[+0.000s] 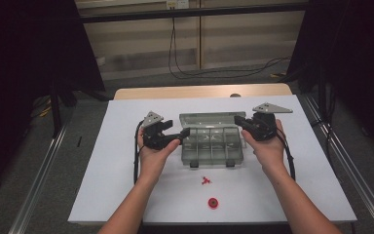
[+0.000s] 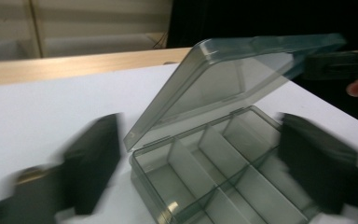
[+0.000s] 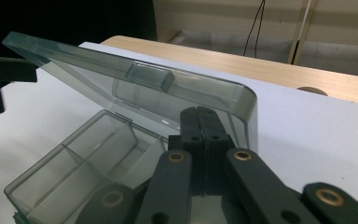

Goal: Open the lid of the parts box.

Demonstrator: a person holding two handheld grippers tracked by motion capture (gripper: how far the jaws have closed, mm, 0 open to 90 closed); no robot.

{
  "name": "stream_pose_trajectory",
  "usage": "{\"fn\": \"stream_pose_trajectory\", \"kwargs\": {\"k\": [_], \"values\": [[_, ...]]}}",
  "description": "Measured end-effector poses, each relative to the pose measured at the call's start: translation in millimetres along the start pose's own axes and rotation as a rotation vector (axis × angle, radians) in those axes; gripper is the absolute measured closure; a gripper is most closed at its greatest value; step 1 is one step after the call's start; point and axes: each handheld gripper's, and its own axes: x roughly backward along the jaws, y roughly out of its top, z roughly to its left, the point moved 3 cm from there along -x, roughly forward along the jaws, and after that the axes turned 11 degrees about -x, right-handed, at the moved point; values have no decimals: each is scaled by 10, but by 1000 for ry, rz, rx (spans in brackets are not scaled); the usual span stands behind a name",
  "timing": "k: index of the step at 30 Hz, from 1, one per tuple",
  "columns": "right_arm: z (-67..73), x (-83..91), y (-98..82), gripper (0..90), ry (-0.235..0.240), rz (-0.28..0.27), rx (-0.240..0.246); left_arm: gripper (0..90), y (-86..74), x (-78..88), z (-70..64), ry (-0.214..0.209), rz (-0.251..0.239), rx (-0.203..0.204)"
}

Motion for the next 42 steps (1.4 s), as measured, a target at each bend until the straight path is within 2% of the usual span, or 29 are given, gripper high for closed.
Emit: {"fn": "stream_pose_trajectory", "kwargs": {"k": [1,2,7,8,10,14,15,20,21,22,25,32,34,37,40,41,42], "values": [[4,-3,11,900,0,-2,1,22,0,0,0,0,0,0],[9,-4,21,900,2,-1,2,7,3,-15,5,-4,-7,8],[-5,-20,58,900,-2,-8,-7,20,6,-81,75,26,0,18],[-9,-21,64,900,-3,-11,-8,57,13,-103,87,72,12,-3],[-15,-25,77,900,-9,-14,-5,160,23,-126,92,103,18,-13],[-20,-34,103,900,-11,-16,-1,255,46,-162,91,105,9,-20],[-28,-35,123,900,-16,-22,-1,322,57,-169,85,109,6,-23],[-30,-39,150,900,-21,-24,-1,534,111,-181,73,130,-26,-51],[-30,-43,155,900,-23,-24,1,534,123,-182,65,137,-31,-57],[-34,-51,165,900,-26,-24,5,592,134,-185,59,139,-38,-55],[-43,-59,184,900,-34,-27,9,680,159,-188,54,154,-59,-54],[-66,-34,188,900,-29,-44,-3,735,171,-221,69,165,-64,-34],[-64,-16,173,900,-27,-54,7,748,179,-232,77,170,-67,-25],[-60,31,146,900,-21,-65,47,765,182,-240,73,174,-71,-9],[-70,76,132,864,-14,-88,54,774,184,-237,82,175,-72,-8],[-86,107,111,797,-17,-106,61,776,185,-234,84,177,-70,-7],[-86,107,111,797,-17,-106,61,776,185,-232,87,178,-70,-8]]}}
